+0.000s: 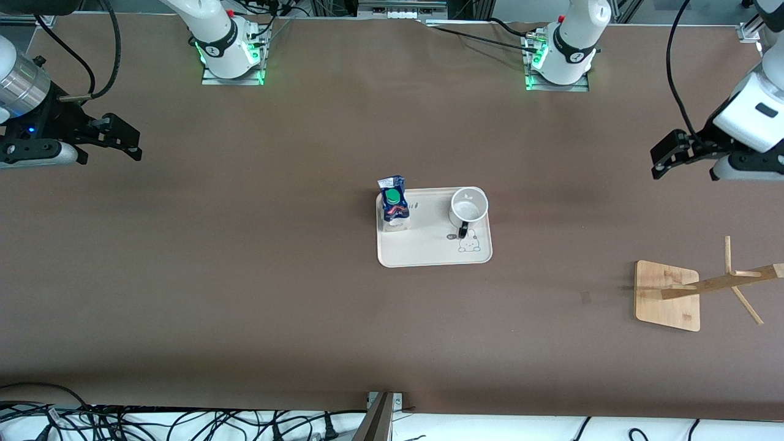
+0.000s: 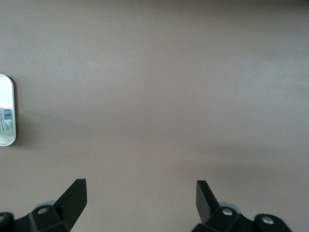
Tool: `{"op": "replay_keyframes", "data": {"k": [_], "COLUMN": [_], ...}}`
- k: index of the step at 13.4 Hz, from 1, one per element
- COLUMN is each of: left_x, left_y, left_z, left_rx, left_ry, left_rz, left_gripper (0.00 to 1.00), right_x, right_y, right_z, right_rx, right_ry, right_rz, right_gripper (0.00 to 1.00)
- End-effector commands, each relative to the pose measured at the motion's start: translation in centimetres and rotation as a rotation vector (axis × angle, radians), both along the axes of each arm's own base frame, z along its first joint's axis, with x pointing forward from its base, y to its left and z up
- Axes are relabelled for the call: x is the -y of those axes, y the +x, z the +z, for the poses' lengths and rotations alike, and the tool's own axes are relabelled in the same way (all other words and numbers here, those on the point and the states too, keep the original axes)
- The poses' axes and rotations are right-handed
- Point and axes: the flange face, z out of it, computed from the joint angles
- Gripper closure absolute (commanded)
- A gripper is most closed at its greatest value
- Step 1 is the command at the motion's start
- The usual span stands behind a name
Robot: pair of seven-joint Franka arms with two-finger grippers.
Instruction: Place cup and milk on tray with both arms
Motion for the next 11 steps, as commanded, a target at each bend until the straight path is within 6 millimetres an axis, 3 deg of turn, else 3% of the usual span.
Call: {"op": "replay_keyframes", "data": {"k": [1,11], "left_x": [0.33,-0.09], "left_y": [-1.09,-1.01], "left_z": [-0.41,-0.47], "left_rx": [-0.035,-0.045], "left_ry": [-0.004,-0.012], "left_rz": [-0.032,-0.021], "left_gripper": [0.0,0.0], "right_x": [0.01,0.12], "right_y": [0.19,0.17], "right_z": [0.48,0.39], "right_rx": [-0.001,-0.004], "right_ry": [0.01,0.008], "right_rz": [0.003,0.003], "right_gripper": [0.0,0.0]}}
